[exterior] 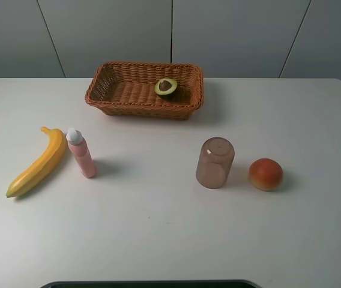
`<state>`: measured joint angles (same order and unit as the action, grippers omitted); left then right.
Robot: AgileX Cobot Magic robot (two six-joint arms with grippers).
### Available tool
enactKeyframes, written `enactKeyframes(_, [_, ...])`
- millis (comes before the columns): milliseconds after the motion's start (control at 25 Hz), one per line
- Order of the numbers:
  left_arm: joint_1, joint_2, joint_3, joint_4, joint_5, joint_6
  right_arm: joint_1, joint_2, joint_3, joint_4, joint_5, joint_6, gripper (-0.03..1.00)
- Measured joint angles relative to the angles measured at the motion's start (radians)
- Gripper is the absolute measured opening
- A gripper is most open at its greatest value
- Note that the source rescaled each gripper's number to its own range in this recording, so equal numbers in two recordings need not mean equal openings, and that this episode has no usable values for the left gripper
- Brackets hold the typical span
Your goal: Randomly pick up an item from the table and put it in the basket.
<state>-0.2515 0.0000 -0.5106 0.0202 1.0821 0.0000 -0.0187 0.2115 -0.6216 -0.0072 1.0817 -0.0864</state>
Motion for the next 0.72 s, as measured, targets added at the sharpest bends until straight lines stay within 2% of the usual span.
enactKeyframes(280, [0.0, 0.0, 0.0, 0.0, 0.0, 0.0, 0.0, -0.205, 0.108, 0.02, 0.008, 0.022, 0.98])
enactKeyframes(720, [0.0, 0.0, 0.0, 0.0, 0.0, 0.0, 0.0, -0.212, 0.108, 0.02, 0.008, 0.034, 0.98])
